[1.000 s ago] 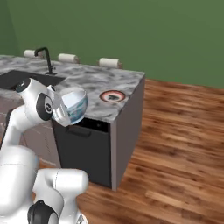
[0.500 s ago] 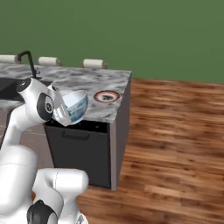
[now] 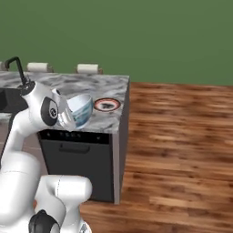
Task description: Move the bowls from the cabinet to the plates on the dining table.
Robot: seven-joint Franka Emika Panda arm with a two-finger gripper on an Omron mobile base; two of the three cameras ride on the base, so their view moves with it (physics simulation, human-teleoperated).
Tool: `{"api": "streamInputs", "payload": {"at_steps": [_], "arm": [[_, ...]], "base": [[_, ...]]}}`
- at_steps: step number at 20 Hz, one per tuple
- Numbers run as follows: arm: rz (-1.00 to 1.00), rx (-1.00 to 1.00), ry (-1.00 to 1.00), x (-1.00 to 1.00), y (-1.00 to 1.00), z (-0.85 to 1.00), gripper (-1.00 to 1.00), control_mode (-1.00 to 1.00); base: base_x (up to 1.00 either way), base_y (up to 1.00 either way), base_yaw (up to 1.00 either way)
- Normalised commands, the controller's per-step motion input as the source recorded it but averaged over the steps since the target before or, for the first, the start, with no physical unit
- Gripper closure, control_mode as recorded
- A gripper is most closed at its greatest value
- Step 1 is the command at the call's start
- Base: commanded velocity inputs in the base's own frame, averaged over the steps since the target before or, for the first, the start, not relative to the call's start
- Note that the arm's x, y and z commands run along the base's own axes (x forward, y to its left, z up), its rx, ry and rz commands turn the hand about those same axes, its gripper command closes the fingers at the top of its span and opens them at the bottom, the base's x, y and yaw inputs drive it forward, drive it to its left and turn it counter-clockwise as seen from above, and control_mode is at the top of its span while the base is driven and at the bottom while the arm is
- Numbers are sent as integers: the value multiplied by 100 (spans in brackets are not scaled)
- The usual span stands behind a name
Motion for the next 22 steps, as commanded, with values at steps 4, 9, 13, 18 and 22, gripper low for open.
{"api": "streamInputs", "payload": {"at_steps": [4,9,13,18,22], "arm": [[0,0,0,0,0,0,100,100],[0,0,0,0,0,0,100,100],[0,0,0,0,0,0,100,100],[0,0,0,0,0,0,100,100],[0,0,0,0,0,0,100,100]], "base": [[54,55,-11],[37,55,-10],[15,30,-6],[3,3,-5],[23,-21,-5]]}}
